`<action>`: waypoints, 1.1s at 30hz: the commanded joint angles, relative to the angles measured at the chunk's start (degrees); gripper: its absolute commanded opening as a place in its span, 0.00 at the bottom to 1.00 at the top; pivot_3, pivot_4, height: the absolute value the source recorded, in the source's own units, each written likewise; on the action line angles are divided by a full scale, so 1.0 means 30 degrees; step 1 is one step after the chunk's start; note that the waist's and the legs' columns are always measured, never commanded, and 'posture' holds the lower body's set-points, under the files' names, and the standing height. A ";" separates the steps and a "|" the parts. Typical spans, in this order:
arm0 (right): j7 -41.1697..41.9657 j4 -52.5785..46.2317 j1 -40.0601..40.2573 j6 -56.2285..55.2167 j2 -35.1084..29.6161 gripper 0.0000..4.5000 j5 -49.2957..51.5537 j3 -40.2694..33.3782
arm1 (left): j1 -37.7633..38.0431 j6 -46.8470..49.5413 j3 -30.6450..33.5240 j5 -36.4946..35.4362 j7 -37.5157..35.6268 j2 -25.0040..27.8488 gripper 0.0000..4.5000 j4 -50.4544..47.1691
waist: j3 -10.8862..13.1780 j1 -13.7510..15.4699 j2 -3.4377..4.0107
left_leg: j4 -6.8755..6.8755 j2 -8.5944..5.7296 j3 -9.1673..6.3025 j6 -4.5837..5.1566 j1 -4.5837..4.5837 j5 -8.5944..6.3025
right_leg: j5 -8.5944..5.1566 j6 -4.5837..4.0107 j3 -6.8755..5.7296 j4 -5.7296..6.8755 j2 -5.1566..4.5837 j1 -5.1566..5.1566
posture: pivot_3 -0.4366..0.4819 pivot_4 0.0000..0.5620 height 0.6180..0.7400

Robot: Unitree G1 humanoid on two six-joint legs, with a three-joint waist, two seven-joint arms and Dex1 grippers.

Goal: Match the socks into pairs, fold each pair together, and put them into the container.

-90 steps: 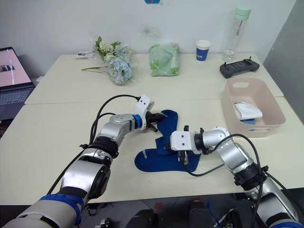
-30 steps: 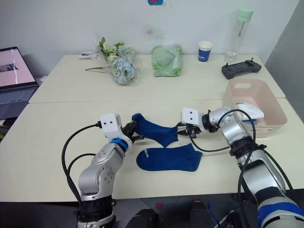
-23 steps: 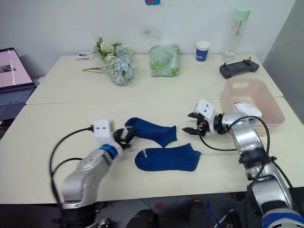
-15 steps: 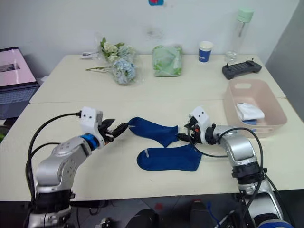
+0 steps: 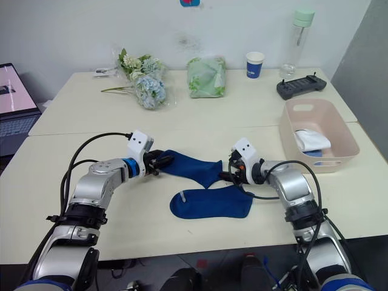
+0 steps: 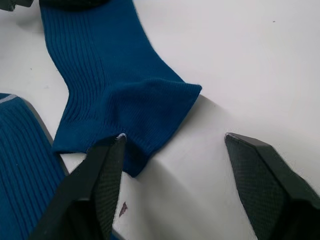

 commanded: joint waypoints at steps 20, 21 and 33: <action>0.1393 0.0094 -0.1106 -0.0775 -0.0981 0.00 0.1566 -0.1189 | 0.1042 0.0675 0.1856 -0.1078 0.1119 -0.0250 0.00 -0.3058 | 0.0001 -0.0057 0.0001 | 0.0001 0.0013 -0.0009 0.0000 -0.0012 0.0000 | 0.0000 0.0001 -0.0002 0.0000 -0.0006 -0.0011 | 0.48 0.27 1.00; 0.1336 0.0039 -0.1112 -0.0679 -0.1023 0.00 0.1635 -0.1275 | 0.1101 0.0885 0.1983 -0.1208 0.1226 -0.0298 0.00 -0.3218 | 0.0001 -0.0062 0.0000 | 0.0000 0.0015 -0.0007 0.0000 -0.0012 0.0000 | 0.0000 0.0001 0.0000 0.0001 -0.0006 -0.0011 | 0.48 0.27 1.00; 0.1238 -0.2222 0.0210 -0.1209 -0.0949 0.43 0.0717 0.1156 | 0.1951 0.1608 0.1985 -0.1386 0.1547 -0.0259 0.00 -0.4489 | 0.0001 -0.0010 0.0001 | 0.0002 0.0024 -0.0005 0.0001 -0.0013 -0.0001 | -0.0001 0.0002 0.0007 0.0001 -0.0014 -0.0015 | 0.48 0.27 1.00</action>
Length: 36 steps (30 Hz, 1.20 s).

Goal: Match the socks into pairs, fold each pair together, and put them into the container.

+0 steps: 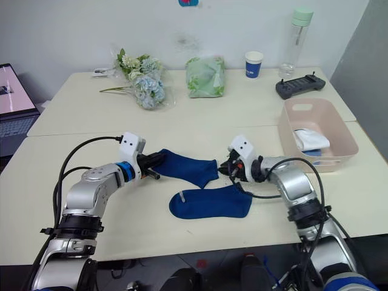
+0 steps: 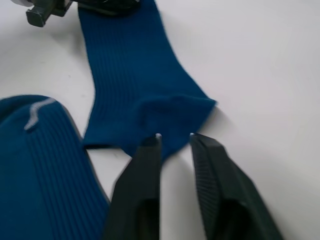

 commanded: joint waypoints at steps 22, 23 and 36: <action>-0.0001 0.1124 0.0065 -0.4918 -0.0382 0.23 -0.3161 0.2514 | 0.0155 0.0090 0.0176 -0.0109 0.0139 0.0075 0.00 -0.1289 | 0.0000 0.0202 -0.0001 | 0.0003 -0.0013 0.0007 0.0000 -0.0002 0.0000 | 0.0000 0.0000 -0.0005 -0.0002 0.0004 0.0002 | 0.48 0.27 1.00; 0.0065 0.1127 0.0071 -0.5054 -0.0428 0.15 -0.3180 0.2486 | 0.0181 0.0109 0.0183 -0.0118 0.0143 0.0079 0.00 -0.1343 | 0.0000 0.0205 -0.0001 | 0.0004 -0.0012 0.0007 0.0000 -0.0002 0.0000 | 0.0000 0.0000 -0.0006 -0.0003 0.0004 0.0003 | 0.48 0.27 1.00; 0.1152 0.1339 -0.0194 -0.9827 -0.3406 0.00 -0.3943 0.1106 | 0.2729 0.3243 0.0955 -0.1833 0.3395 -0.2650 0.00 -0.6967 | 0.0001 0.0326 -0.0002 | 0.0005 -0.0003 0.0011 0.0001 -0.0003 0.0000 | 0.0000 0.0001 0.0004 -0.0014 0.0000 0.0006 | 0.48 0.27 1.00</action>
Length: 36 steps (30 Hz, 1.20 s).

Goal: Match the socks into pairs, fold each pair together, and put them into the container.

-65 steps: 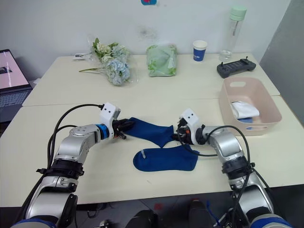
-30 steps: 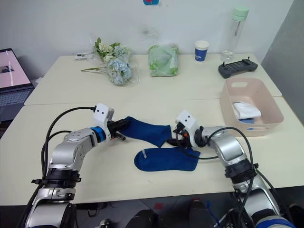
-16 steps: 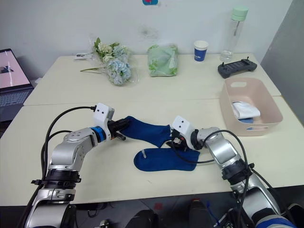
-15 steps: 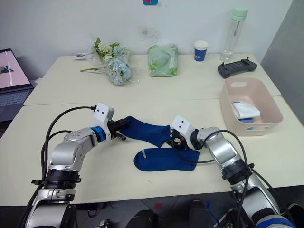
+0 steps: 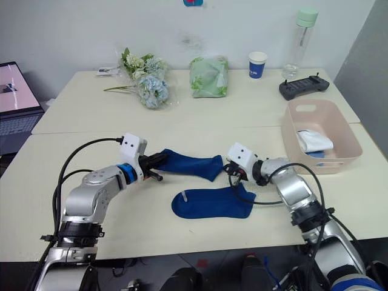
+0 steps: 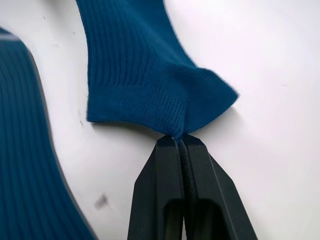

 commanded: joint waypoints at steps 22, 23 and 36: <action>0.3696 0.1601 -0.0561 -0.7187 -0.2906 0.85 -0.0371 -0.1684 | 0.2641 -0.4690 0.1080 -0.0234 0.4149 -0.4295 0.65 -0.2386 | 0.0000 0.0140 -0.0009 | -0.0004 -0.0005 0.0024 -0.0001 0.0021 0.0000 | 0.0001 -0.0001 0.0007 -0.0012 0.0016 0.0034 | 0.48 0.27 1.00; 0.4103 0.0920 -0.0424 -0.6649 -0.2713 0.85 0.0344 -0.1869 | 0.2506 -0.4930 0.1296 -0.0320 0.3277 -0.3325 0.73 -0.2274 | 0.0001 0.0140 -0.0009 | -0.0004 -0.0004 0.0024 -0.0001 0.0021 -0.0001 | 0.0001 -0.0001 0.0006 -0.0014 0.0016 0.0035 | 0.48 0.27 1.00; 0.4680 0.3132 -0.1645 -1.0199 -0.3277 0.85 -0.1596 -0.1374 | 0.1919 -1.3015 -0.1747 0.2399 -0.6400 0.4493 1.00 0.0954 | 0.0013 0.0215 0.0010 | -0.0012 -0.0014 0.0015 0.0003 0.0023 -0.0001 | 0.0000 -0.0002 -0.0010 -0.0040 0.0006 0.0056 | 0.48 0.27 1.00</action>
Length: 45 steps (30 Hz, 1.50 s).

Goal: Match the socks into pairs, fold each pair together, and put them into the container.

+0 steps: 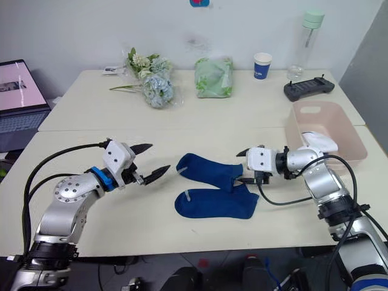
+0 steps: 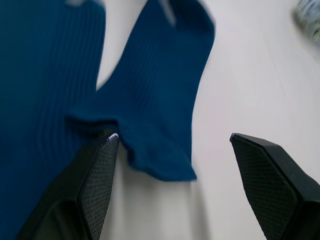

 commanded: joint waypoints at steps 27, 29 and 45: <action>-0.1962 0.6448 -0.2574 -0.6517 0.1096 0.01 -0.2383 -0.0060 | -0.0507 -0.2595 -0.0418 0.0889 -0.0146 -0.0136 1.00 0.0899 | 0.0000 -0.0152 -0.0001 | -0.0026 0.0006 0.0005 -0.0002 0.0003 0.0000 | 0.0000 0.0000 0.0001 0.0018 0.0025 -0.0028 | 0.48 0.27 1.00; -0.2588 0.7393 -0.3013 -0.7190 0.1214 0.01 -0.2970 0.0046 | -0.0609 -0.2620 -0.0415 0.0913 -0.0190 -0.0112 1.00 0.1021 | 0.0000 -0.0158 -0.0001 | -0.0026 0.0007 0.0004 -0.0002 0.0003 0.0000 | 0.0000 0.0000 0.0001 0.0018 0.0025 -0.0027 | 0.48 0.27 1.00; -0.1870 0.9454 -0.3455 -1.2312 -0.0488 0.73 -0.3886 0.0634 | -0.2292 -0.8398 -0.2844 0.4612 -0.1540 0.1214 1.00 0.3679 | 0.0003 -0.0159 0.0004 | -0.0032 -0.0012 0.0020 -0.0001 0.0005 0.0000 | 0.0000 0.0000 0.0007 0.0015 0.0030 -0.0025 | 0.48 0.27 1.00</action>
